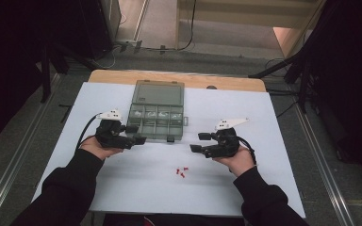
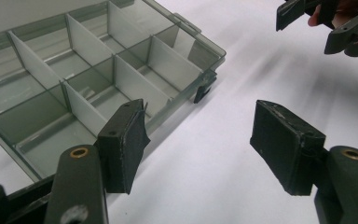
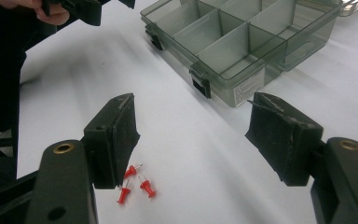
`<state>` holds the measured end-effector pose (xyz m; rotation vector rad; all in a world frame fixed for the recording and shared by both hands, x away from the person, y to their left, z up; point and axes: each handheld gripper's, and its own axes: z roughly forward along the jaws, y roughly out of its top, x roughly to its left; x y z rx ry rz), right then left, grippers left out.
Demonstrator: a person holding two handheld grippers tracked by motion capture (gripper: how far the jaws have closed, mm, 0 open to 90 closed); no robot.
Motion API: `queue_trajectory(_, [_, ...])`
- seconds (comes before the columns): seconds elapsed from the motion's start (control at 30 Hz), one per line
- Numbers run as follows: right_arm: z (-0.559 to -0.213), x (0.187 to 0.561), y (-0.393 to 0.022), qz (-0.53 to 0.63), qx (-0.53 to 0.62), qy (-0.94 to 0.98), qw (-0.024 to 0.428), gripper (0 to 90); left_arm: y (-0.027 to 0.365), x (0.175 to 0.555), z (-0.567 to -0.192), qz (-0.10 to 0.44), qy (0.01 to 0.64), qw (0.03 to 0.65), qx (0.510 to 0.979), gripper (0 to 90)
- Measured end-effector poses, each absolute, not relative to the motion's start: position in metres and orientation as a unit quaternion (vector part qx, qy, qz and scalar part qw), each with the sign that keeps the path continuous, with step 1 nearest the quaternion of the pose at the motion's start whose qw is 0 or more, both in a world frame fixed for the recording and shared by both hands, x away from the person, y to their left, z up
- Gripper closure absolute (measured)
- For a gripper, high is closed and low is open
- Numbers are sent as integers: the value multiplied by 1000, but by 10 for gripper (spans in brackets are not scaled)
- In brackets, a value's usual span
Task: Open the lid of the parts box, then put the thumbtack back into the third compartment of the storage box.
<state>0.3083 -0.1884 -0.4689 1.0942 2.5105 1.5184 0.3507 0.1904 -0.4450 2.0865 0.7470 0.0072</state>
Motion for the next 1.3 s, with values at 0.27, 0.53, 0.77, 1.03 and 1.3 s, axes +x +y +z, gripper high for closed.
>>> queue_trajectory(0.27, [-473,303,-191,482,346,805,6,334,191,346,-445,-1,297,446,844,346])
queue_trajectory(0.53, [-478,297,-191,477,345,808,-4,335,192,342,-447,-3,292,448,845,347])
queue_trajectory(0.77, [-480,292,-195,477,342,809,-1,340,191,336,-448,-4,282,446,850,347])
queue_trajectory(1.03, [-482,284,-197,477,335,813,0,369,191,327,-448,-9,266,449,853,346])
queue_trajectory(1.3, [-484,278,-199,480,332,812,6,357,192,320,-450,-7,259,444,858,346])
